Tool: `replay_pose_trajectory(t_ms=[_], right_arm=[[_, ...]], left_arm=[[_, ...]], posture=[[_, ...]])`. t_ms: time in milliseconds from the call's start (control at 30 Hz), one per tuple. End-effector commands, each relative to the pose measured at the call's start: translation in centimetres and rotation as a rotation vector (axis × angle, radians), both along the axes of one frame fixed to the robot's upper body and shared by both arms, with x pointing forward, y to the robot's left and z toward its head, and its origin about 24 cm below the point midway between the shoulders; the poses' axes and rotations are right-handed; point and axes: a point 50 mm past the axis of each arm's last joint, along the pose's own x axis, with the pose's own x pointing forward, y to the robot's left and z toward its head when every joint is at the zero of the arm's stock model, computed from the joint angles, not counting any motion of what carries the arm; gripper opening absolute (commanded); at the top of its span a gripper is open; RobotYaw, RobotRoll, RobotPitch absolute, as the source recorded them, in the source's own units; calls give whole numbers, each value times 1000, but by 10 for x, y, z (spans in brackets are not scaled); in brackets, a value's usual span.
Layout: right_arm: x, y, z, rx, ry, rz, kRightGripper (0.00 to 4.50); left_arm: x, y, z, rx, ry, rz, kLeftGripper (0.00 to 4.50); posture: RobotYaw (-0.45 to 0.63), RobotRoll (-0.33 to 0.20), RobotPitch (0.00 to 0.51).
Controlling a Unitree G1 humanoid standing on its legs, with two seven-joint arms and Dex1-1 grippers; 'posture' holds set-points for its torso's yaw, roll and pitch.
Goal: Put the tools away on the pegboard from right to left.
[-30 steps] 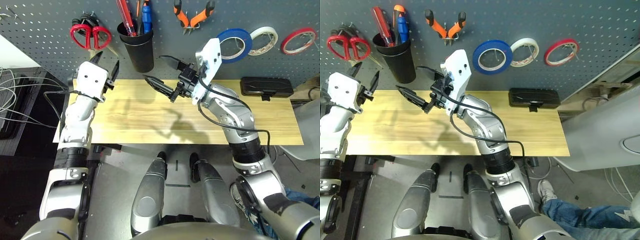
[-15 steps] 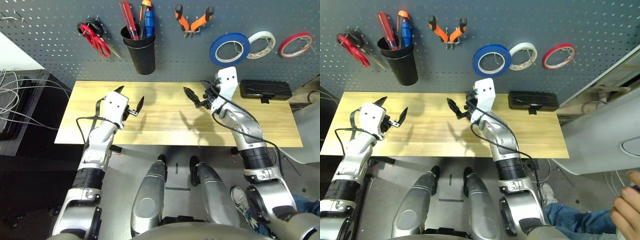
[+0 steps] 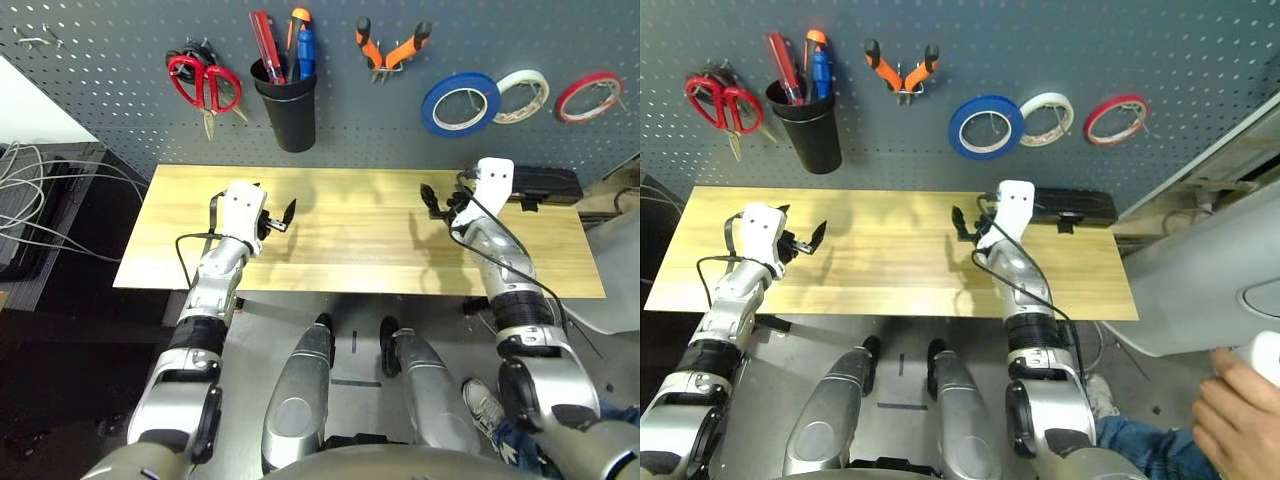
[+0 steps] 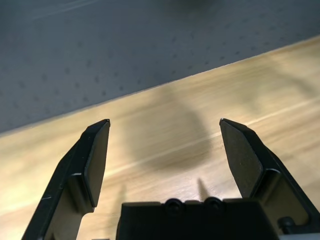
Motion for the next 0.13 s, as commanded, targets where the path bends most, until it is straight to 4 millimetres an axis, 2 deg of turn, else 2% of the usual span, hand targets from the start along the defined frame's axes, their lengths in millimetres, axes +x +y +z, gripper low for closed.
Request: replay_pose_trajectory(t_ms=[33,133], right_arm=[[-2,-16,-10,-7,32,-38,4500],[0,-29,-9,-24,37,-54,4500]], left_arm=[[-4,6,-20,-56,83,95,4474],[-1,7,-25,-36,111,139,4474]], posture=[[112,0,282],[95,0,268]])
